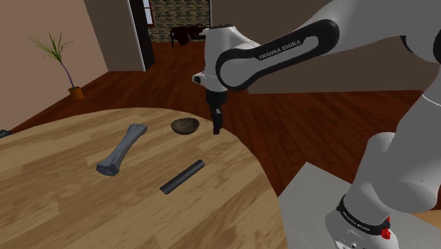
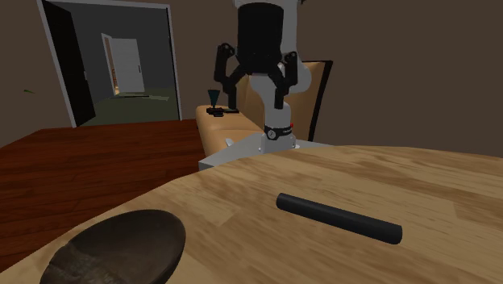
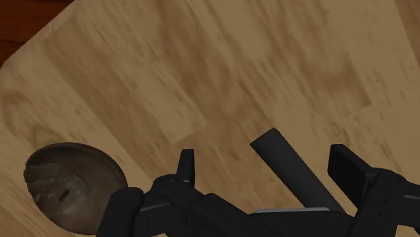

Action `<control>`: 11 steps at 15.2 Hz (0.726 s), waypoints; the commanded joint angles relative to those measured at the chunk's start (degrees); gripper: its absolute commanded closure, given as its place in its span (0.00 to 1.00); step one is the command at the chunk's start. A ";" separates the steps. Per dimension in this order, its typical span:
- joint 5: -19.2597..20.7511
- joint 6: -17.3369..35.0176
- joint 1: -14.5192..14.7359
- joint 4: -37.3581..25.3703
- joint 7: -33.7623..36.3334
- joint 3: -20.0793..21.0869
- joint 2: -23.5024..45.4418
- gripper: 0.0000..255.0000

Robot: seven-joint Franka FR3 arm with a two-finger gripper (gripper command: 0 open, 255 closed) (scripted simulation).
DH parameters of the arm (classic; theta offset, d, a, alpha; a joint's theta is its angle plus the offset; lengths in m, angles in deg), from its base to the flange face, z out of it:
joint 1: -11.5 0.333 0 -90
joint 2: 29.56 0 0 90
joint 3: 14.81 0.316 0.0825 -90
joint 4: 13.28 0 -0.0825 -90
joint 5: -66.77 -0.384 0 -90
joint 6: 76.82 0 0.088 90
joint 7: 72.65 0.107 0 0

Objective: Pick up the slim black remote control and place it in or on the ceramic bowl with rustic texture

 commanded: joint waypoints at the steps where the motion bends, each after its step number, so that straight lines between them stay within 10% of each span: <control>1: 0.40 1.60 1.08 -1.52 -2.12 0.99 3.26 0.00; 11: 4.30 7.33 6.08 -8.81 -11.45 5.90 17.47 0.00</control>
